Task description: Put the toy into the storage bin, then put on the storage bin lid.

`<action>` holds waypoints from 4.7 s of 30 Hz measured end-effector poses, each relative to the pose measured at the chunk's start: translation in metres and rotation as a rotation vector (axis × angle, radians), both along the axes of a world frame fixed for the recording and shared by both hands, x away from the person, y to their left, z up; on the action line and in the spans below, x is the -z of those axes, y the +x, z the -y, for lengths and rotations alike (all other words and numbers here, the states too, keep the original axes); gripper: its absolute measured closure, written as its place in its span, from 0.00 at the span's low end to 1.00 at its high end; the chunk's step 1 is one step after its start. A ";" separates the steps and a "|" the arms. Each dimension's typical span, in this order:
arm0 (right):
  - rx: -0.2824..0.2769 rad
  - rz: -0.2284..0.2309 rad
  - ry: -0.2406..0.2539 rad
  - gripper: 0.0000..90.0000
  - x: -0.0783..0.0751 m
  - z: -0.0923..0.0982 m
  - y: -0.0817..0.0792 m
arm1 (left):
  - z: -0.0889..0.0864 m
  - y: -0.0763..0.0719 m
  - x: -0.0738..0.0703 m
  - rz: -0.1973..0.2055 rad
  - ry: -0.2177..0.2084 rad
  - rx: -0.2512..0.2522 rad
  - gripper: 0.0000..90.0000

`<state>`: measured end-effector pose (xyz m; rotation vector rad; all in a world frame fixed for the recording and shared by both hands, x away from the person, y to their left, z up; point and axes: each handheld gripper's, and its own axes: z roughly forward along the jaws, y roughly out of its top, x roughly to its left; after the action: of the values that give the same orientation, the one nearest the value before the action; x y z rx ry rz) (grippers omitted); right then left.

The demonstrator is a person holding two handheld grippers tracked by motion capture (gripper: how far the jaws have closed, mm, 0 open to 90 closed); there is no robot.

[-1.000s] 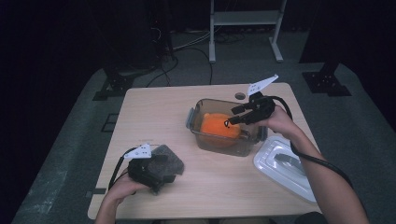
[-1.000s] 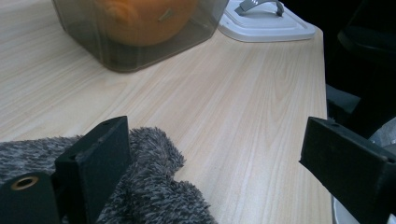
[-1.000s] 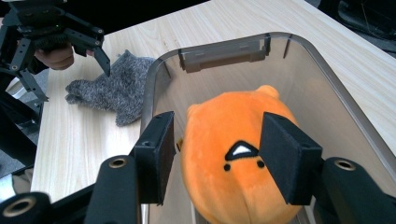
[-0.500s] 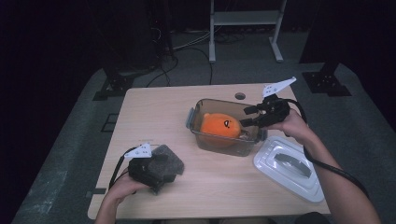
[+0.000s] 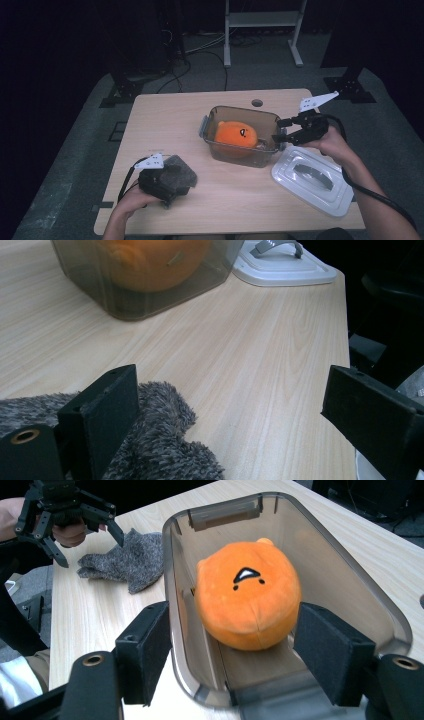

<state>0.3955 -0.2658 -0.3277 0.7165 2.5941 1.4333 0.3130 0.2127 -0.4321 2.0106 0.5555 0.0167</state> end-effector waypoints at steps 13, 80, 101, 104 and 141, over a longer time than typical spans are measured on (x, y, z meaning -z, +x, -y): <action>0.035 -0.004 0.020 0.33 0.019 0.028 -0.026 | 0.003 -0.001 0.001 -0.003 0.009 0.011 0.08; 0.235 -0.041 0.048 0.31 0.120 0.098 -0.080 | 0.005 -0.003 0.001 -0.004 0.017 0.002 0.07; 0.275 -0.034 0.007 0.37 0.133 0.105 -0.084 | 0.006 -0.003 0.002 -0.007 0.016 0.005 0.07; 0.279 -0.028 0.000 0.41 0.133 0.105 -0.084 | 0.006 -0.003 0.002 -0.006 0.020 0.007 0.07; 0.275 0.026 -0.032 0.70 0.135 0.105 -0.087 | 0.007 -0.003 0.002 -0.013 0.018 0.018 0.07</action>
<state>0.3082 -0.3710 -0.4627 0.9967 2.3797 1.3059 0.3101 0.2058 -0.4342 2.0344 0.5474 -0.0028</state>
